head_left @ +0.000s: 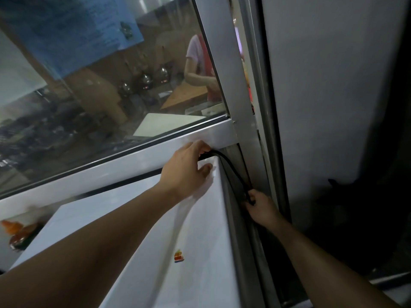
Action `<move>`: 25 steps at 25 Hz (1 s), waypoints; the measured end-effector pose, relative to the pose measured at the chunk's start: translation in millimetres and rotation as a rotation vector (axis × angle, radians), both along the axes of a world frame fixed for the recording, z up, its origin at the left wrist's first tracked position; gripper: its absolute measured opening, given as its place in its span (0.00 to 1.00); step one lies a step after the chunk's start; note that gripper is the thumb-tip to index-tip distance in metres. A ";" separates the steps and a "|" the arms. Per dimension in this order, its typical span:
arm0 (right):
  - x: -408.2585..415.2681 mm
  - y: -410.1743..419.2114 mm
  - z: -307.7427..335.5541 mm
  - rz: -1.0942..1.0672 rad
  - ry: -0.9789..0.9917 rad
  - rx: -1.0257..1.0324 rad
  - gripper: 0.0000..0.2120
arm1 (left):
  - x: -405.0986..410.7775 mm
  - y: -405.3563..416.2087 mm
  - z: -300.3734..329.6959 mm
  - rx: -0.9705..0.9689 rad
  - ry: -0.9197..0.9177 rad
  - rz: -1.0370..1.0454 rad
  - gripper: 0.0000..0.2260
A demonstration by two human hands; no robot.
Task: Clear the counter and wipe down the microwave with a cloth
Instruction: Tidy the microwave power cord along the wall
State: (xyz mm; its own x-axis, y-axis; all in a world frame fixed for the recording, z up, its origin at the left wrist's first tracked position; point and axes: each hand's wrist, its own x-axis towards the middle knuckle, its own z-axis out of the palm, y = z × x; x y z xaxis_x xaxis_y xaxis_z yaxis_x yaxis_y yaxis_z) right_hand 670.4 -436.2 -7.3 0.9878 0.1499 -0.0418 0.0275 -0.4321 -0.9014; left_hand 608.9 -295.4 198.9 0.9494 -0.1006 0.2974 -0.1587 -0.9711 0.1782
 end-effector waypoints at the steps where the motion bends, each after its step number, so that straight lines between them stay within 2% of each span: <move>1: -0.1 -2.5 -0.7 -0.018 -0.005 0.000 0.07 | -0.2 -0.5 -0.6 0.002 -0.002 -0.004 0.13; 2: -0.4 -6.4 -0.9 -0.039 -0.013 -0.002 0.05 | -0.5 -1.5 -1.3 0.005 -0.003 -0.010 0.13; 10: -2.4 -64.9 30.4 -0.137 -0.115 -0.132 0.10 | -0.9 -17.3 2.8 -0.004 0.047 -0.035 0.16; 19: -19.3 -108.4 141.7 -0.239 -0.351 -0.298 0.08 | 18.8 -58.0 31.3 0.022 0.049 -0.130 0.18; 22: -27.4 -108.9 176.9 -0.230 -0.378 -0.341 0.06 | 29.0 -74.4 37.2 -0.005 0.055 -0.157 0.16; 25: -35.4 -105.6 202.2 -0.214 -0.430 -0.375 0.07 | 36.7 -83.8 40.6 -0.068 0.068 -0.135 0.10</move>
State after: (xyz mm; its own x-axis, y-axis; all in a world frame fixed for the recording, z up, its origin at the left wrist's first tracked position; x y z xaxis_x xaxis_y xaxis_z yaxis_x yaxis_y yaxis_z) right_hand 635.0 -541.9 194.9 0.9343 -0.0016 0.3564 0.2329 -0.7543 -0.6139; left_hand 645.6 -379.1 239.5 0.9470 -0.2100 0.2432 -0.2718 -0.9272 0.2577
